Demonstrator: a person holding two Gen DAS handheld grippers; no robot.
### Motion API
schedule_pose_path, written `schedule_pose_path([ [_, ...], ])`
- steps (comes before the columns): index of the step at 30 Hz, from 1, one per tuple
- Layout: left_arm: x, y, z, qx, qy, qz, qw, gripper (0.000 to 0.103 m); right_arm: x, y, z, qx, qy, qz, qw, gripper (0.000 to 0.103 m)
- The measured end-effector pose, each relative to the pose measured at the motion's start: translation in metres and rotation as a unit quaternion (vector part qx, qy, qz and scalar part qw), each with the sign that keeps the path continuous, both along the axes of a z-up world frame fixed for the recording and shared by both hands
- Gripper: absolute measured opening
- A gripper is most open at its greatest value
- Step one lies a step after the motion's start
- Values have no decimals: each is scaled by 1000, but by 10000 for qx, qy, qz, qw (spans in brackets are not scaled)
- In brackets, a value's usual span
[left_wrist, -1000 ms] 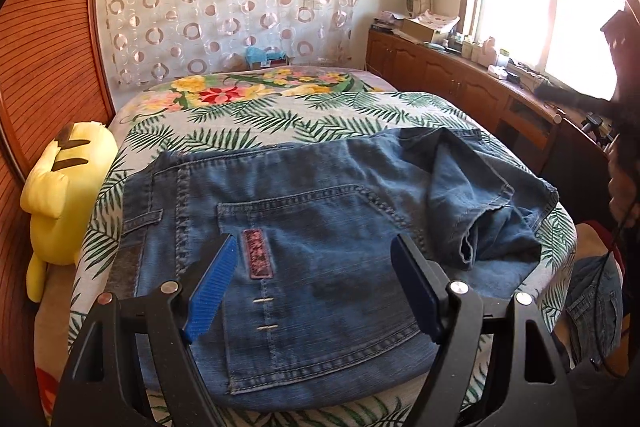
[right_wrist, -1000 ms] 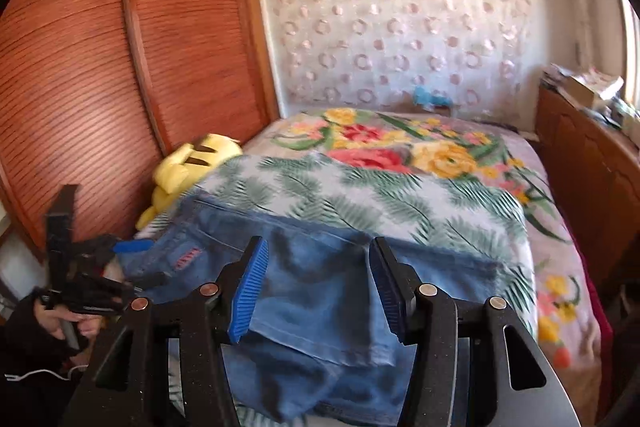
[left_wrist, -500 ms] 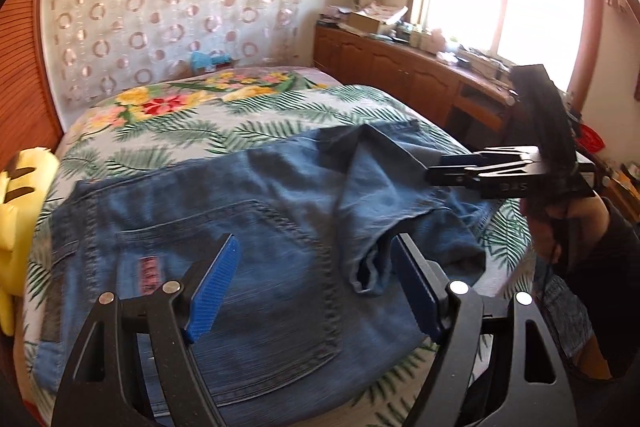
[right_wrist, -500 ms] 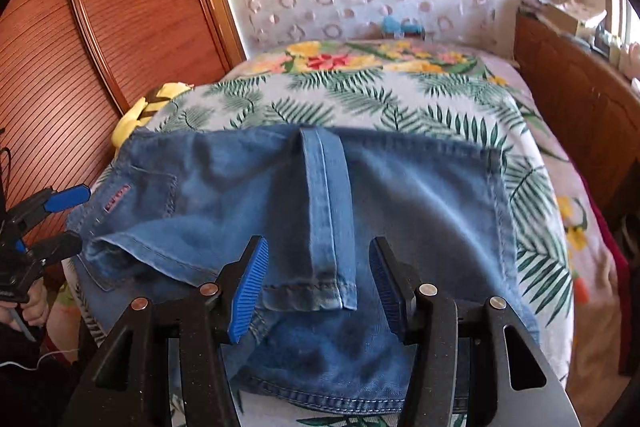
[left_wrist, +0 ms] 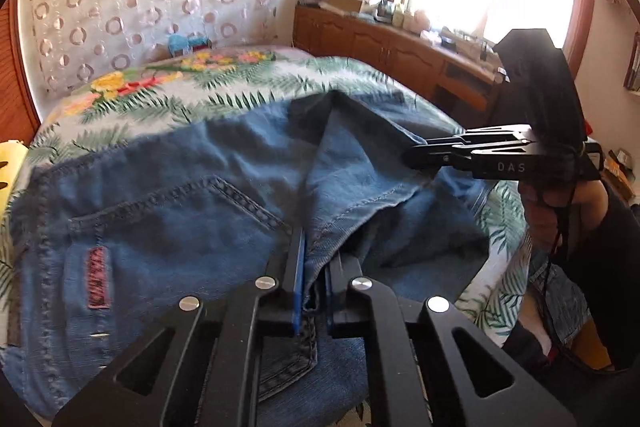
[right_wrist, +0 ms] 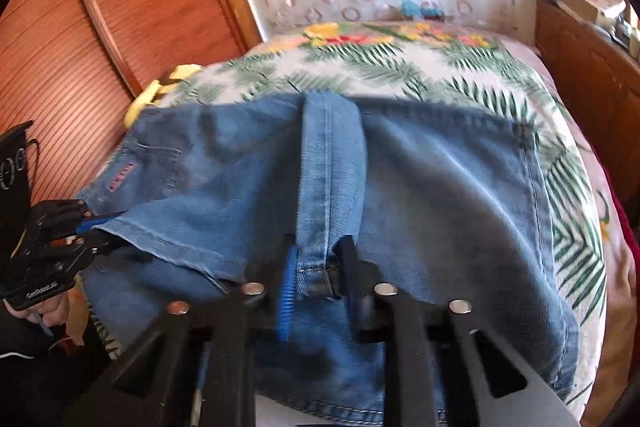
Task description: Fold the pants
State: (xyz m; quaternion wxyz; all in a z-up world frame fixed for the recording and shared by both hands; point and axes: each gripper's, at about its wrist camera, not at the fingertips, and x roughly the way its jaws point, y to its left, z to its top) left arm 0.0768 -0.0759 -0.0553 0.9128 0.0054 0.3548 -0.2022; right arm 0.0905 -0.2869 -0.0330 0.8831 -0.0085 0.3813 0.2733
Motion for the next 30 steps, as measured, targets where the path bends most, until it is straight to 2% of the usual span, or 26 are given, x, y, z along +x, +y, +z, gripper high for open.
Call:
schedule_pose_path([
  [3,-12,12,21,-121,-271,99,9995,7,-7,4,23,155,-274,94,9995,18],
  [8,-36,41,55,-304,-655,330,9968,7,-16,23,81,395,-803,403,9952,18],
  [11,-45,61,67,-321,-799,509,9950,7,-21,44,117,467,-1183,703,9894,18],
  [14,-54,82,72,-375,-875,725,9928,7,-21,68,140,505,-1371,950,9847,17],
  [19,-65,115,68,-404,-876,1108,9892,7,-12,109,157,496,-1455,1309,9794,17],
  [30,-72,176,53,-636,-823,1794,9783,7,42,186,154,314,-1416,1829,9724,16],
])
